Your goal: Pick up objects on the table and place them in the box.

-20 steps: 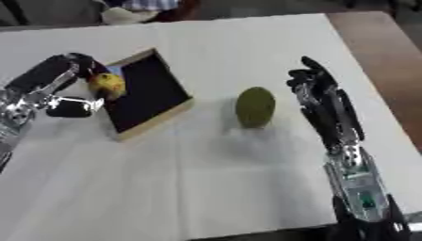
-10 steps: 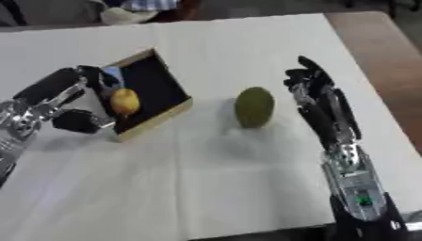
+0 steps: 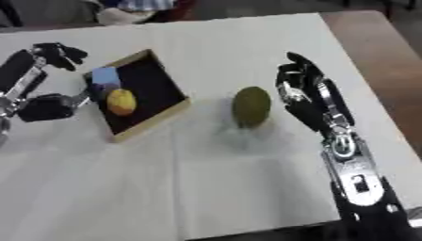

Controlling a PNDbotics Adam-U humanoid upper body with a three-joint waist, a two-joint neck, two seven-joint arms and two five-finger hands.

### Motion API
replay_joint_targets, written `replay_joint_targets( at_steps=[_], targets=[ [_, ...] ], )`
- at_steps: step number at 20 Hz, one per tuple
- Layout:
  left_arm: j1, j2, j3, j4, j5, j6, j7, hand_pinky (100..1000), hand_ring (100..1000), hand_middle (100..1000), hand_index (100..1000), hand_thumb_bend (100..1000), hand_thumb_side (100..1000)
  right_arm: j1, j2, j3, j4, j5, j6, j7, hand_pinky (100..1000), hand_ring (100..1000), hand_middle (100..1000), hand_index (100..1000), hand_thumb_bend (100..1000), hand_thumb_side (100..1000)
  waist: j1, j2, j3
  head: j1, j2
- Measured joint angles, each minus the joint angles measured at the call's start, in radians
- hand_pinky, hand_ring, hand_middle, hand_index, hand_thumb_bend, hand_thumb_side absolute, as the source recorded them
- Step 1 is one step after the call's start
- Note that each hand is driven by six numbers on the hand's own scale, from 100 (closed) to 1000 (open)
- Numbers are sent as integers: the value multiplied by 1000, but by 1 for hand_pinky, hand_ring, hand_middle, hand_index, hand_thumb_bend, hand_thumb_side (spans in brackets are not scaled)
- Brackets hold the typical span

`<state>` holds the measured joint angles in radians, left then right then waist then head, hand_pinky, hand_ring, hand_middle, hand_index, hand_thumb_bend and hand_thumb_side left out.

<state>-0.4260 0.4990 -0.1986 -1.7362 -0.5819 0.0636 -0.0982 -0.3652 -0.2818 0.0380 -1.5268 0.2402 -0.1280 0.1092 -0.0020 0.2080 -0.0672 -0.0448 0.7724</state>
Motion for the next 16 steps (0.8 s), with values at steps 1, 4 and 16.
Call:
replay_joint_targets(
  at_steps=[1, 4, 16],
  targets=[
    [10, -1, 8, -8, 10, 3, 15, 730, 650, 650, 812, 380, 634, -11, -13, 3, 15, 16, -1, 14, 809, 788, 785, 942, 100, 502, 0, 0, 0, -3, 0],
    [39, -13, 25, -22, 34, 10, 51, 729, 648, 647, 812, 371, 640, -43, -34, 14, 61, 68, -7, 52, 817, 806, 807, 947, 100, 494, 0, -1, 0, -11, 0],
    [89, -44, 62, -29, 61, 12, 103, 728, 646, 642, 811, 341, 648, -168, -40, 79, 228, 294, -31, 163, 869, 887, 878, 957, 100, 442, 0, -7, 9, -35, 0]
  ],
)
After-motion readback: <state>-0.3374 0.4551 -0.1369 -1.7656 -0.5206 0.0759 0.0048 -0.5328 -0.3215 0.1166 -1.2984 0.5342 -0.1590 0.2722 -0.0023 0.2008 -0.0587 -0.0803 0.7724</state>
